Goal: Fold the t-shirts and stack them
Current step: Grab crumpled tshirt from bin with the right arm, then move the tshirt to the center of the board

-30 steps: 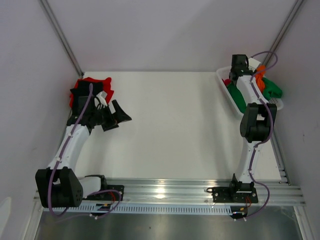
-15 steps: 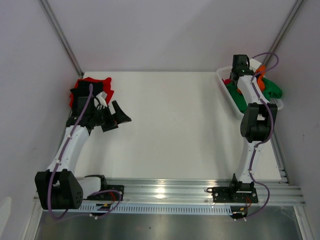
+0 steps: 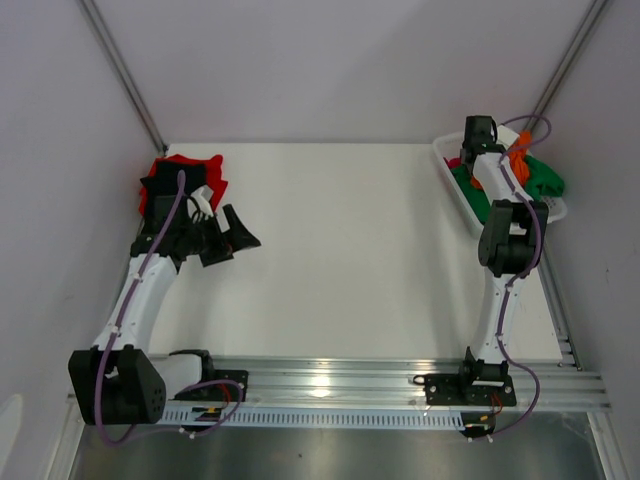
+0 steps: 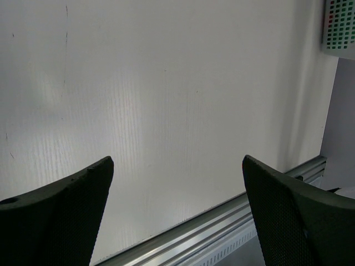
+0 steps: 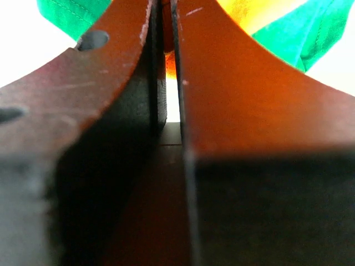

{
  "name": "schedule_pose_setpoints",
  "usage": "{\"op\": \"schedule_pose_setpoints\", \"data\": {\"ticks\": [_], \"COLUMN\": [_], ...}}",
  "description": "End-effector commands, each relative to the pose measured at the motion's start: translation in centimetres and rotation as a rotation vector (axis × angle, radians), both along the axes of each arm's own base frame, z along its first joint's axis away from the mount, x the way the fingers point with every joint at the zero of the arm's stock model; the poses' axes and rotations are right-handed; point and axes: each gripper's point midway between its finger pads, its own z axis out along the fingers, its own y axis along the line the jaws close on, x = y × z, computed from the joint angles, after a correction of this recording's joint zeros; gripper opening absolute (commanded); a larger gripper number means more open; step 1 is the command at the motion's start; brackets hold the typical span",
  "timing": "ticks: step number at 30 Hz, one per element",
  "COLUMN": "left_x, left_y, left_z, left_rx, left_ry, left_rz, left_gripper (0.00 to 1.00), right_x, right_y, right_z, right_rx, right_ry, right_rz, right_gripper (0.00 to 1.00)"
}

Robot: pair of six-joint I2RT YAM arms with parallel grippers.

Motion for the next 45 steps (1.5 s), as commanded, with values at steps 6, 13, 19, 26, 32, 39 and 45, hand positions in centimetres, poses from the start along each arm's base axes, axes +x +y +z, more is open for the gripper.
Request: {"op": "schedule_pose_setpoints", "data": {"ticks": [6, 13, 19, 26, 32, 39, 45], "left_x": [0.3, 0.9, 1.1, 1.9, 2.6, 2.8, 3.0], "left_y": [-0.2, -1.3, -1.4, -1.8, -2.4, -3.3, -3.3], "left_z": [0.3, -0.6, -1.8, -0.9, -1.3, -2.8, -2.9], "left_rx": [-0.009, -0.084, -0.085, -0.109, -0.135, -0.166, -0.163], "left_ry": [-0.04, -0.023, 0.003, -0.005, 0.008, 0.046, 0.051], "left_rz": [-0.02, -0.04, -0.058, -0.078, -0.101, -0.126, -0.136], "left_gripper": [1.0, 1.0, 1.0, 0.99, 0.99, 1.0, 0.99], "right_x": [1.0, -0.6, -1.3, -4.2, -8.9, -16.1, -19.6], "right_y": [1.2, 1.2, 5.0, 16.1, 22.9, 27.7, 27.6], "right_z": [8.9, 21.0, 29.1, 34.4, 43.0, 49.9, 51.7], "right_rx": [-0.057, -0.14, -0.032, 0.141, 0.201, 0.345, 0.385], "right_ry": [-0.154, -0.342, -0.535, -0.655, -0.826, -1.019, -1.062], "right_rz": [0.072, 0.083, 0.274, 0.655, 0.929, 1.257, 1.233], "right_gripper": [0.0, 0.0, 0.0, 0.0, 0.0, 0.0, 0.0]}}
